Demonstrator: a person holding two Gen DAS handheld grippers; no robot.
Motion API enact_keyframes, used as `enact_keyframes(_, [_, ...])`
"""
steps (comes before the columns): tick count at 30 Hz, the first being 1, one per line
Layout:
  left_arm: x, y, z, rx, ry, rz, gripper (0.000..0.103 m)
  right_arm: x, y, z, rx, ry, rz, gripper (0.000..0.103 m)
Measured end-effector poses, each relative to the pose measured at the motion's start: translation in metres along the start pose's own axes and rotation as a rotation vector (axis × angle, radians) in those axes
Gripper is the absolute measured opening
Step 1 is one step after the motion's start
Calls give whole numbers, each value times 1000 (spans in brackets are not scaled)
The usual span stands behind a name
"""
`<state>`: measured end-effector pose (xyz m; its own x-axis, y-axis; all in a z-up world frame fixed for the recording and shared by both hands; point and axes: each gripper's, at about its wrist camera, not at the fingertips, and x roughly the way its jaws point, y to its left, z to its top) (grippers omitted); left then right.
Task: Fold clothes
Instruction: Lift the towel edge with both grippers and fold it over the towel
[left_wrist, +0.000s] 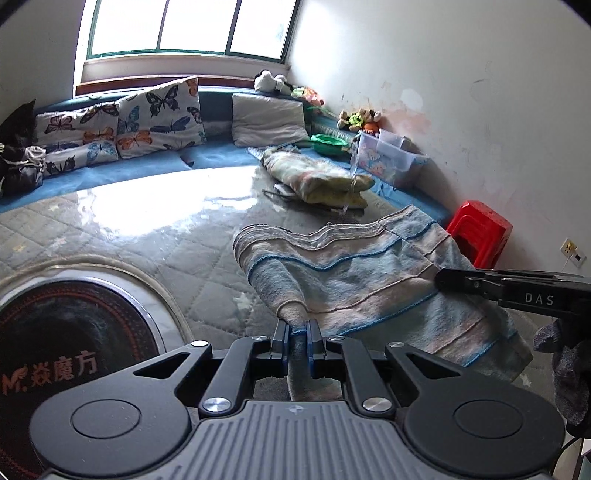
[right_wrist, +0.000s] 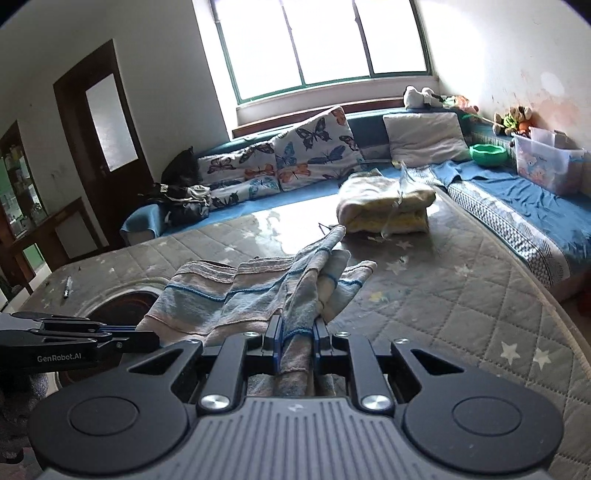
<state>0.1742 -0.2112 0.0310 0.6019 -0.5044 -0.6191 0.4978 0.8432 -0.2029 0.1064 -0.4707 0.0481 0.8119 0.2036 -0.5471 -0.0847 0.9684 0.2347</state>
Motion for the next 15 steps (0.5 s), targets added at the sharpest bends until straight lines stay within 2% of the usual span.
enact_keyframes(8, [20, 3, -11, -3, 56, 10, 10, 24, -16, -14, 31, 59, -14, 15])
enact_keyframes(15, [23, 7, -16, 6, 67, 17, 18, 26, -20, -18, 42, 61, -61, 25])
